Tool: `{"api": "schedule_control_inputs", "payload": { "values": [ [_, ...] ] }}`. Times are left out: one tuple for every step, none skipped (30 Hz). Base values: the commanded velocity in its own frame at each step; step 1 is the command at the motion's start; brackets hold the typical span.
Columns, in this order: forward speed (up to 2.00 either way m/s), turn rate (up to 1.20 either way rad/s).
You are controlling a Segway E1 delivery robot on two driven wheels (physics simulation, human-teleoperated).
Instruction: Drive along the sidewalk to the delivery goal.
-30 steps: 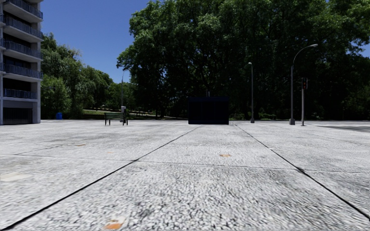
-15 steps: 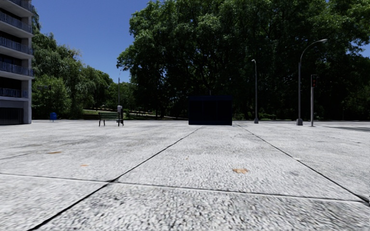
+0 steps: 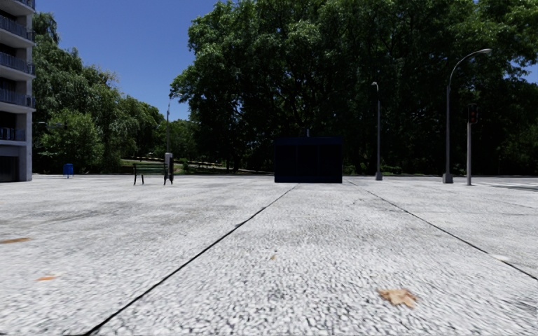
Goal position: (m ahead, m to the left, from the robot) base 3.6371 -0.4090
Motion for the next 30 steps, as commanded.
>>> {"api": "schedule_control_inputs", "payload": {
  "values": [
    [2.0, 0.0],
    [2.0, 0.0],
    [2.0, 0.0],
    [2.0, 0.0],
    [2.0, -0.01],
    [2.0, -0.02],
    [2.0, -0.03],
    [2.0, -0.03],
    [2.0, -0.03],
    [2.0, -0.03],
    [2.0, -0.03],
    [2.0, -0.03],
    [2.0, -0.03],
    [2.0, -0.03],
    [2.0, -0.03],
    [2.0, -0.03],
    [2.0, -0.03],
    [2.0, -0.03],
    [2.0, -0.03],
    [2.0, -0.03],
    [2.0, -0.03],
    [2.0, -0.03],
    [2.0, -0.03],
    [2.0, -0.04],
    [2.0, -0.06],
    [2.0, -0.12],
    [2.0, -0.12],
    [2.0, -0.25],
    [2.0, -0.29],
    [2.0, -0.3]
  ]
}}
